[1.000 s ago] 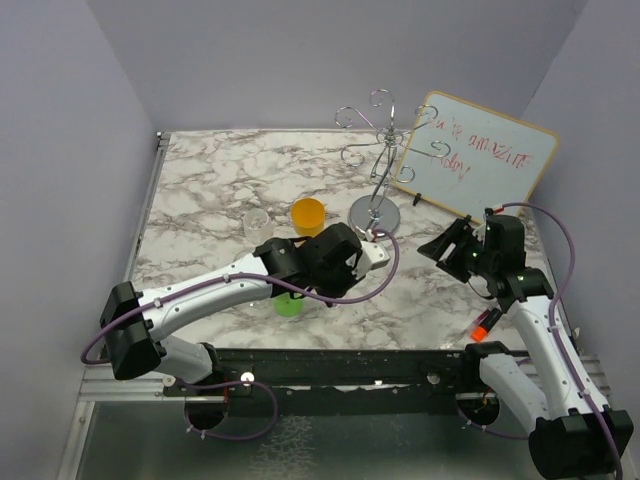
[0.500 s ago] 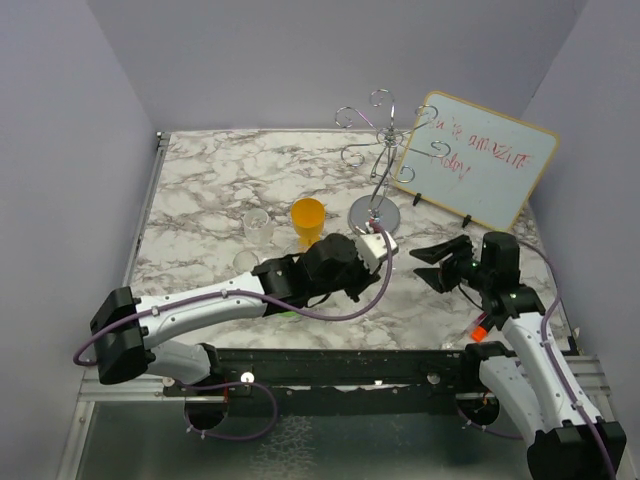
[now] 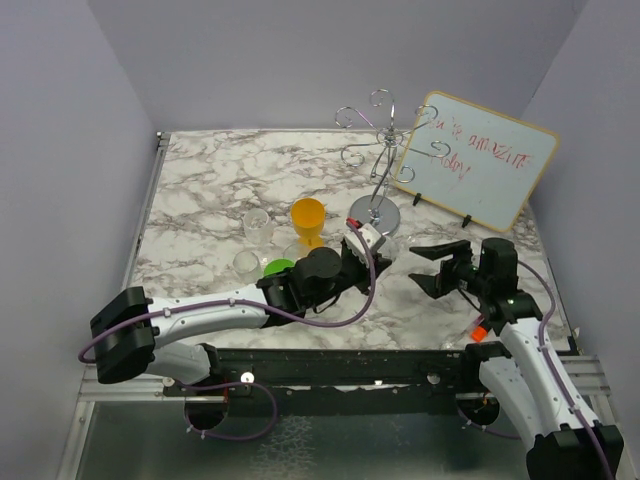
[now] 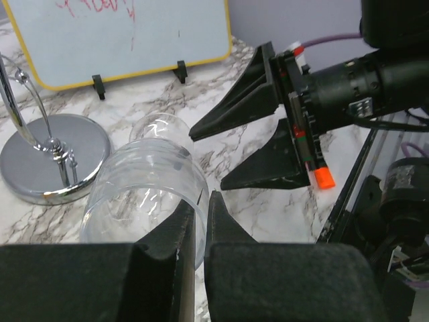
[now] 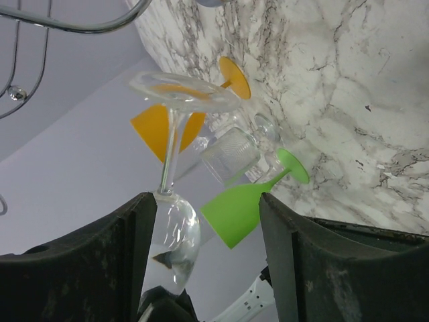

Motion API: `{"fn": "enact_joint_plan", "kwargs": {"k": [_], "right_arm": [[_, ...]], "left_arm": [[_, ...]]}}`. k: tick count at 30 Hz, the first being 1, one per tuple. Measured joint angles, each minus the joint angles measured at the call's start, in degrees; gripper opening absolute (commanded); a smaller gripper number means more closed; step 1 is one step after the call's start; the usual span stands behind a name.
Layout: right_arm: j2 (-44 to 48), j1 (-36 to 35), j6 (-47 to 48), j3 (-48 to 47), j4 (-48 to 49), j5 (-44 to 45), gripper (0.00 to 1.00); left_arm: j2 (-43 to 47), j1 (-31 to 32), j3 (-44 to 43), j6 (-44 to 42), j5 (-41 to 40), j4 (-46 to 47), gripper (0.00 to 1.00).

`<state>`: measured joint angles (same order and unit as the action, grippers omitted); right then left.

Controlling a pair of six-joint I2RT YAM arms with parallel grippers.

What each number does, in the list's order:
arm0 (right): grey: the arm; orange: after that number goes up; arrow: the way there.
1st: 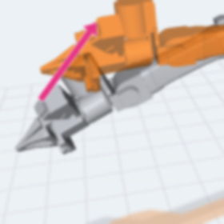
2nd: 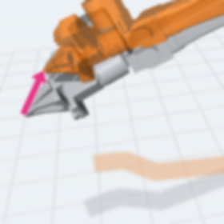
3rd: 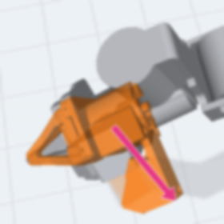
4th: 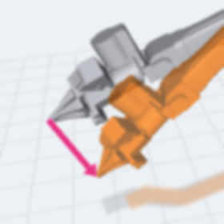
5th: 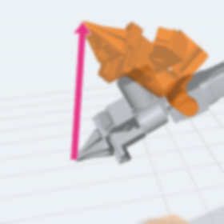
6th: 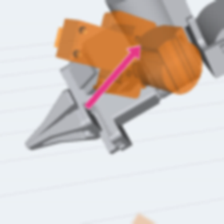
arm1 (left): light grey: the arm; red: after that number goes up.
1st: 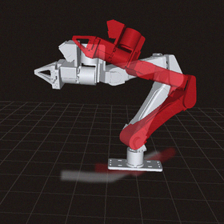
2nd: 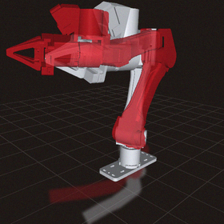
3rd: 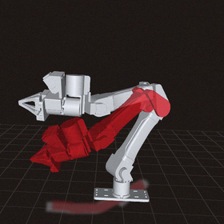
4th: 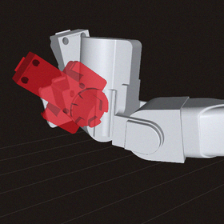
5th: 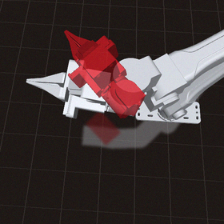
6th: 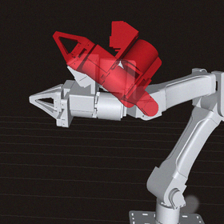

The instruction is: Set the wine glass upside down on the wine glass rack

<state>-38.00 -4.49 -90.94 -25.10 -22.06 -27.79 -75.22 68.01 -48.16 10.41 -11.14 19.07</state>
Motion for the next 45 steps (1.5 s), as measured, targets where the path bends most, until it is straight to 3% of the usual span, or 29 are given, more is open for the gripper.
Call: {"fn": "enact_joint_plan", "kwargs": {"k": [3,19,36,45], "right_arm": [[-1.6,0.0,-1.0,0.0,0.7,-0.6,0.61],[-1.8,0.0,-2.2,0.0,7.4,-1.0,0.55],[-3.9,0.0,-5.0,0.3,8.7,-0.4,0.29],[-5.4,0.1,-7.6,1.3,11.7,-1.9,0.29]], "left_arm": [[-0.3,0.0,0.1,0.9,0.0,3.1,0.00],[-5.5,0.2,0.1,3.8,0.9,8.7,0.00],[-7.6,0.9,0.1,4.6,2.7,13.0,0.00],[-7.6,1.0,1.2,4.6,2.7,15.9,0.00]]}}
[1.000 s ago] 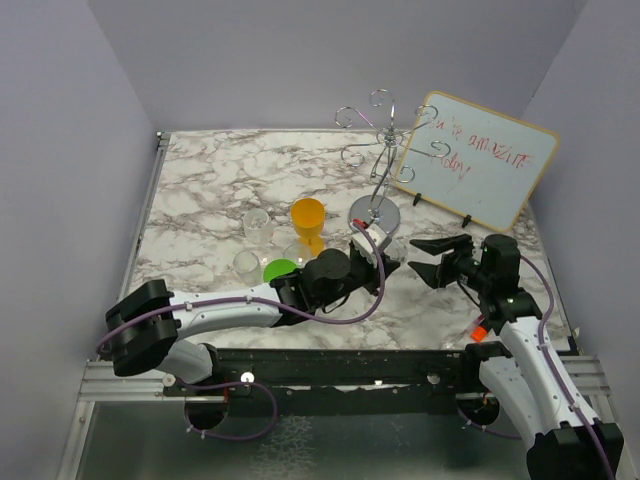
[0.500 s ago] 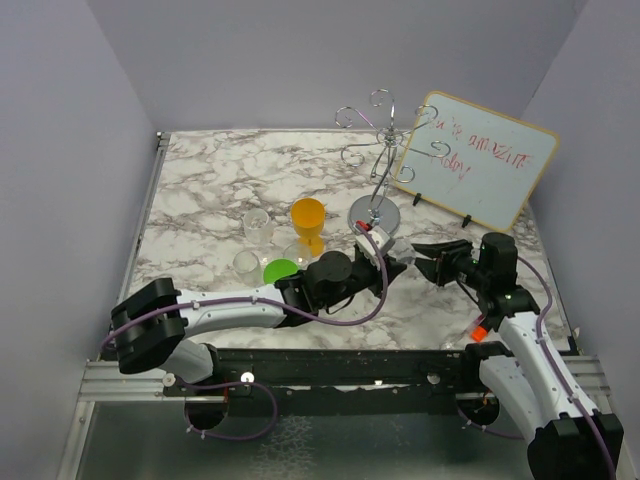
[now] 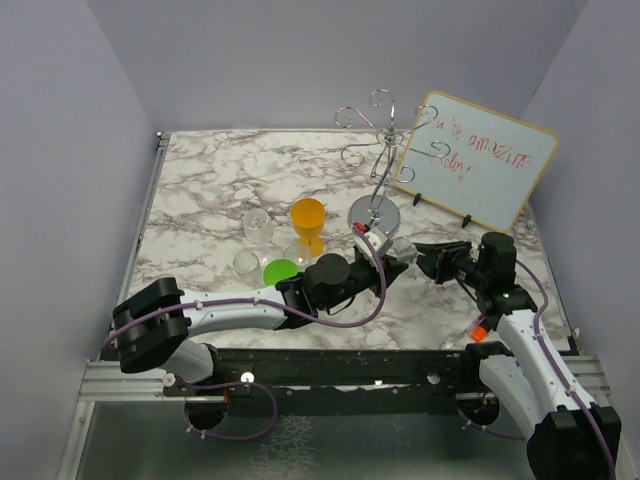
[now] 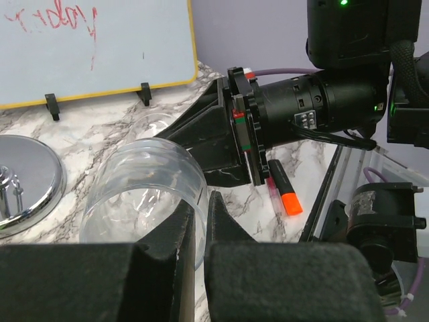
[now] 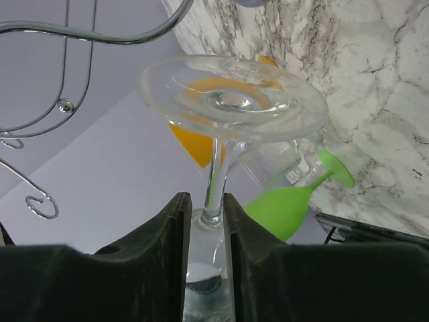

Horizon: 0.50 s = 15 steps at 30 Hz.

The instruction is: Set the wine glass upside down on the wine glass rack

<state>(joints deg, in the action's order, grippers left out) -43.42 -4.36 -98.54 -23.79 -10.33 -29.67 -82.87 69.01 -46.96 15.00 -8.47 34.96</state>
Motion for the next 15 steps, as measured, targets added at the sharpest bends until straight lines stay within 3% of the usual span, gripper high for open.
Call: {"fn": "enact_joint_plan", "kwargs": {"k": [3,6,9,12,15], "right_arm": [[-0.2,0.0,-0.4,0.0,0.5,-0.3,0.20],[-0.6,0.2,-1.0,0.0,0.8,-0.6,0.03],[-0.8,0.4,-1.4,0.0,0.9,-0.6,0.01],[-0.8,0.3,0.0,-0.2,0.5,-0.5,0.01],[-0.8,0.3,3.0,-1.2,-0.2,0.7,0.01]], "left_arm": [[0.0,0.1,0.3,0.0,0.0,1.0,0.00],[0.0,0.1,0.5,0.0,0.0,1.8,0.02],[0.0,0.1,0.9,-0.1,-0.1,2.3,0.24],[0.0,0.1,1.2,0.2,0.0,2.8,0.54],[0.6,0.4,2.0,1.3,0.0,3.8,0.72]]}}
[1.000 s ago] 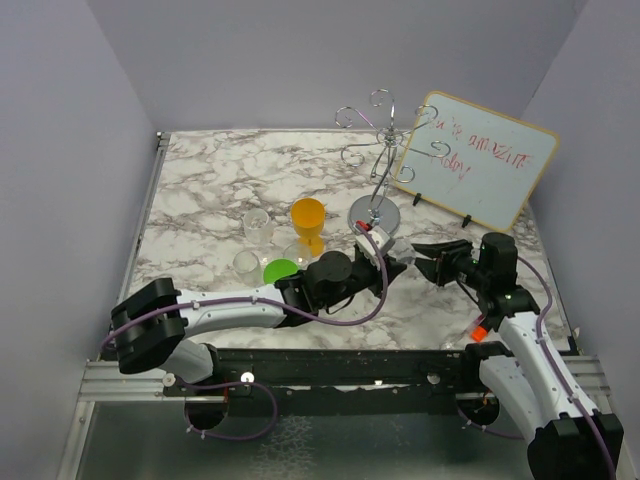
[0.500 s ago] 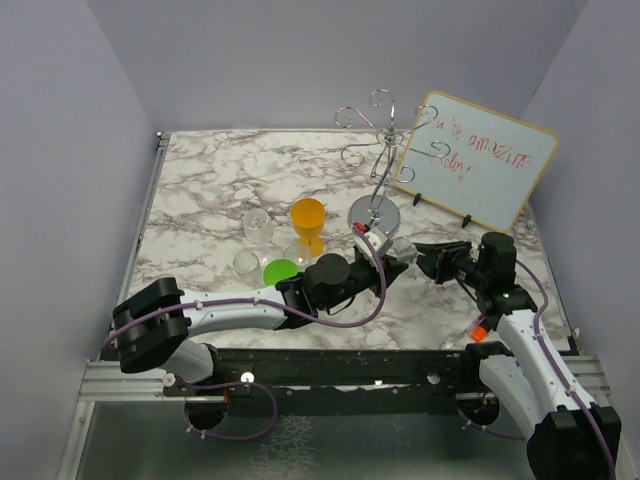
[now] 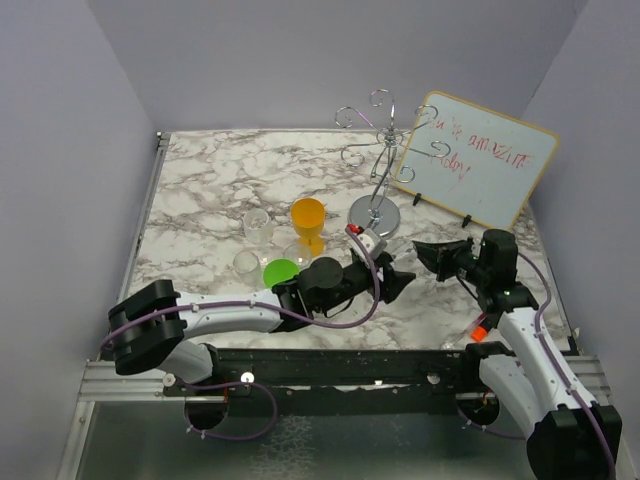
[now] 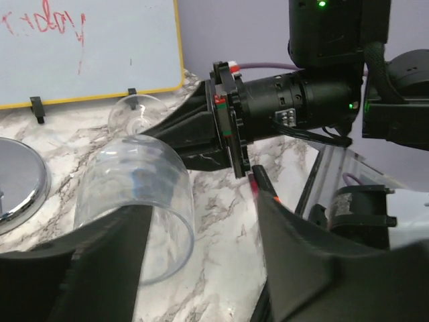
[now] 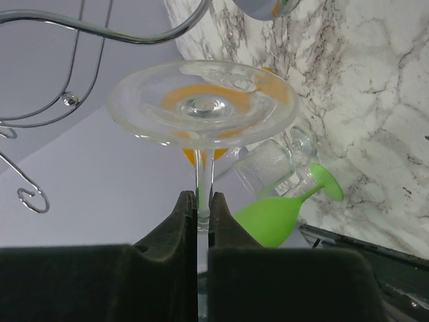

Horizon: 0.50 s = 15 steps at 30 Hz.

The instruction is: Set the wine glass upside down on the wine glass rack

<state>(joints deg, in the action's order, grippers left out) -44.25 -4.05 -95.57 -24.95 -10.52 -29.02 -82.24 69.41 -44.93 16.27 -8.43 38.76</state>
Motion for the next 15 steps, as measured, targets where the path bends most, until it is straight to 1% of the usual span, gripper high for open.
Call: {"fn": "enact_joint_plan", "kwargs": {"k": [2,5,9,10,12,15], "right_arm": [[0.0,0.0,2.3,-0.5,0.4,0.9,0.01],[0.0,0.0,5.1,-0.6,2.0,2.1,0.00],[-0.1,0.0,13.4,-1.5,3.3,4.2,0.01],[-0.2,0.0,16.2,-2.1,3.3,4.8,0.01],[-0.4,-0.1,22.3,-3.9,3.4,6.2,0.01],[0.2,-0.1,32.2,-6.6,4.5,7.7,0.01]], "left_arm": [[1.9,0.1,0.9,1.4,0.0,-0.4,0.78],[6.9,0.1,1.7,4.3,0.1,-3.5,0.85],[14.6,0.1,1.5,7.8,-0.3,-7.8,0.90],[16.6,0.1,1.2,8.6,-1.0,-10.1,0.93],[19.1,0.1,-0.6,9.7,-2.6,-15.4,0.95],[19.8,0.1,-5.0,10.7,-5.2,-23.8,0.98]]}}
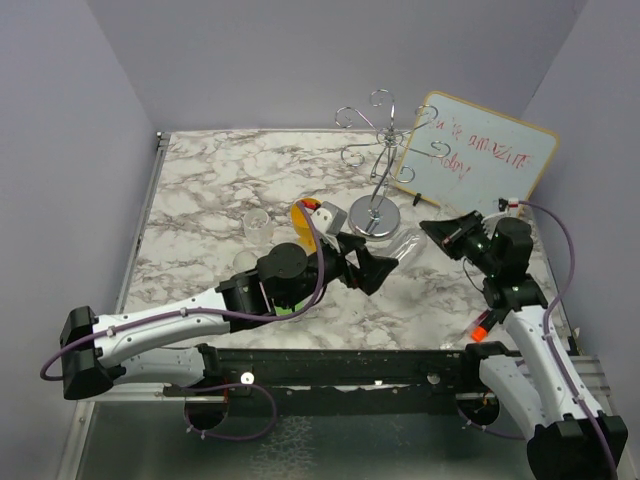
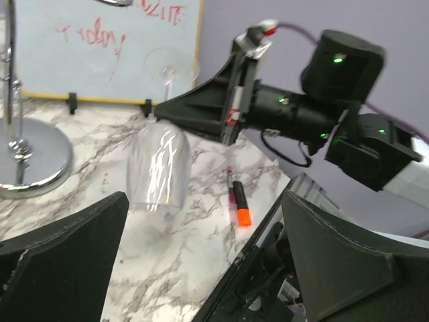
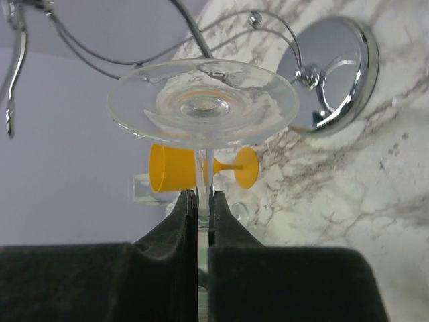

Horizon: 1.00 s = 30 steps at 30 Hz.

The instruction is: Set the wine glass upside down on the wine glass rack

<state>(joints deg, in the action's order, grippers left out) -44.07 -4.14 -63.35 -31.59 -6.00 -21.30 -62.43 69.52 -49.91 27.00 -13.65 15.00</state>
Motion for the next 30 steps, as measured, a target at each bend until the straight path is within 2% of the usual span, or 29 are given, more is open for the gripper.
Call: {"fn": "enact_joint_plan", "kwargs": {"k": [5,13,22,30], "right_arm": [[4.5,0.0,14.8,-0.6,4.9,0.6,0.01],[10.3,0.0,32.5,-0.6,14.8,-0.2,0.01],[3.8,0.0,46.7,-1.1,22.2,-3.7,0.01],[-3.3,0.0,50.4,-1.2,30.3,-9.8,0.01]], "left_arm": [[0.5,0.0,-4.7,0.3,-3.7,-11.8,0.99],[2.2,0.0,-6.9,-2.4,-6.0,-20.5,0.99],[3.5,0.0,-12.1,-8.2,-12.1,-21.7,0.99],[3.2,0.0,-12.1,-13.5,-18.3,-16.9,0.99]]}}
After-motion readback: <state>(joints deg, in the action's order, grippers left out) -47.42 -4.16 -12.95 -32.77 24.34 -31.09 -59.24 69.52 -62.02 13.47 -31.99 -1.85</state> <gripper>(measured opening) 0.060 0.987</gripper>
